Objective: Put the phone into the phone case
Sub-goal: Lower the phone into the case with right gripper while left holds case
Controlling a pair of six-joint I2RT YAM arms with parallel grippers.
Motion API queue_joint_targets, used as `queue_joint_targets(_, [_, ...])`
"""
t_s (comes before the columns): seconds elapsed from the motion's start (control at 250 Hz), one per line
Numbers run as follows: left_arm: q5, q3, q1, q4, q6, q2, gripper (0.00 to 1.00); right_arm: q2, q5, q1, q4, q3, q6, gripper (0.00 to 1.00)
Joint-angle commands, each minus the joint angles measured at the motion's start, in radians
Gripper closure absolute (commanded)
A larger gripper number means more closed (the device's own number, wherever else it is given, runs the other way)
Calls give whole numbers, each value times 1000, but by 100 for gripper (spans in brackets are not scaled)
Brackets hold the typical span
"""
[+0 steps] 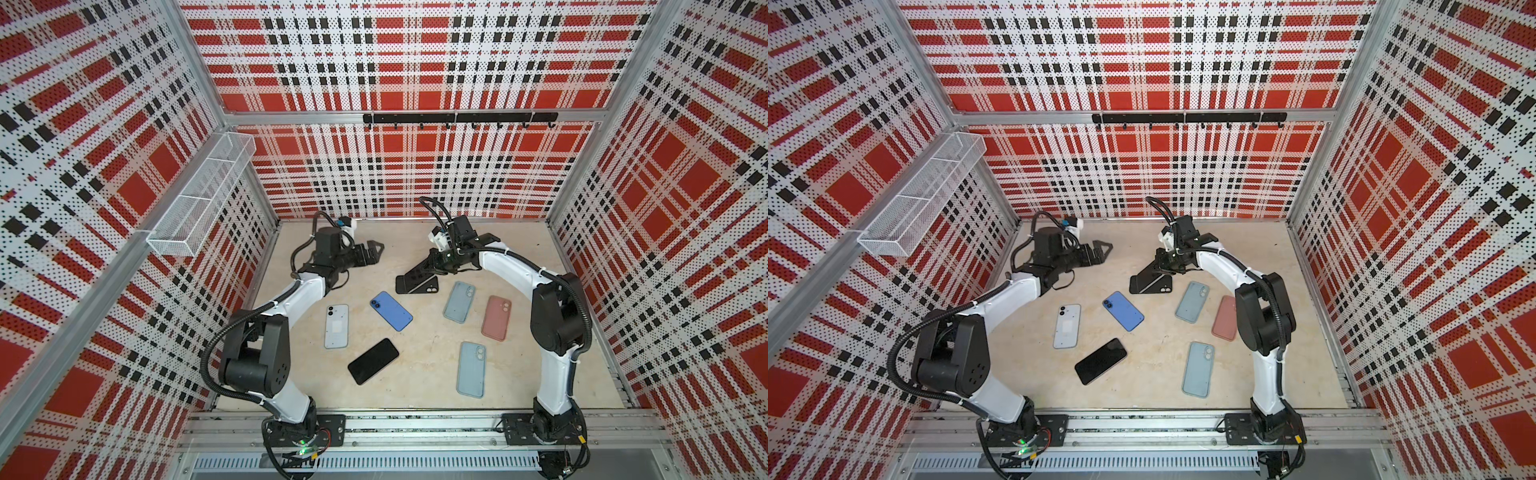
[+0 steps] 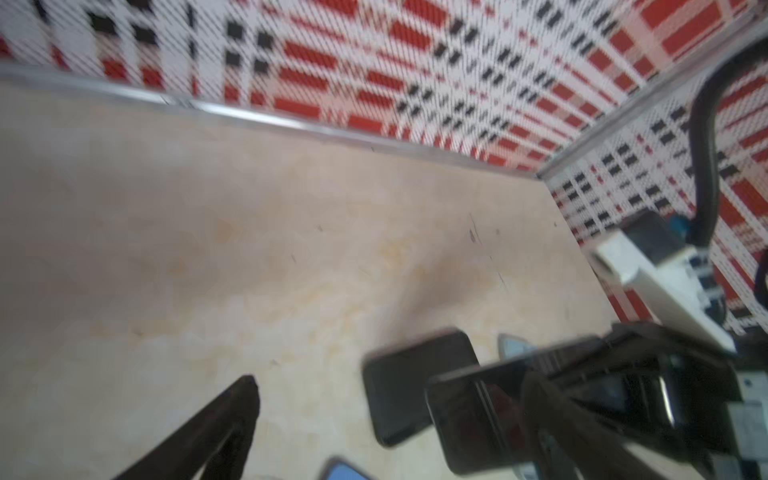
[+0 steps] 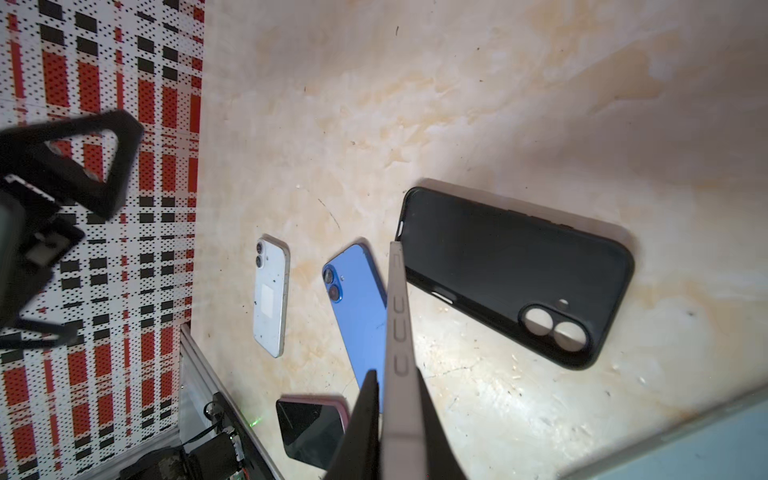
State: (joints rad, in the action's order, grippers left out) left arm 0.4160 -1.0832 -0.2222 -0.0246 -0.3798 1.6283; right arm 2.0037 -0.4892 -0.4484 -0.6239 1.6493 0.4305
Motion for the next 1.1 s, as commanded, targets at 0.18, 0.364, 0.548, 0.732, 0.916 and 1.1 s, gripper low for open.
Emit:
queue_joint_targets(0.18, [40, -66, -63, 66, -173, 118, 1, 80, 0, 2, 45, 75, -23, 100])
queue_joint_targets(0.364, [14, -73, -113, 65, -177, 164, 0, 111, -9, 2, 41, 107, -24, 100])
queue_joint_targets(0.548, [22, -90, -121, 56, -230, 220, 0, 149, -25, 7, 50, 122, -12, 100])
queue_joint_targets(0.732, [37, -96, -123, 38, -259, 264, 0, 175, -42, 18, 79, 110, 9, 100])
queue_joint_targets(0.916, [36, -92, -131, 21, -278, 296, 0, 181, -40, 25, 120, 63, 40, 100])
queue_joint_targets(1.1, [50, -93, -143, 0, -298, 326, 0, 187, -46, 27, 166, 6, 62, 100])
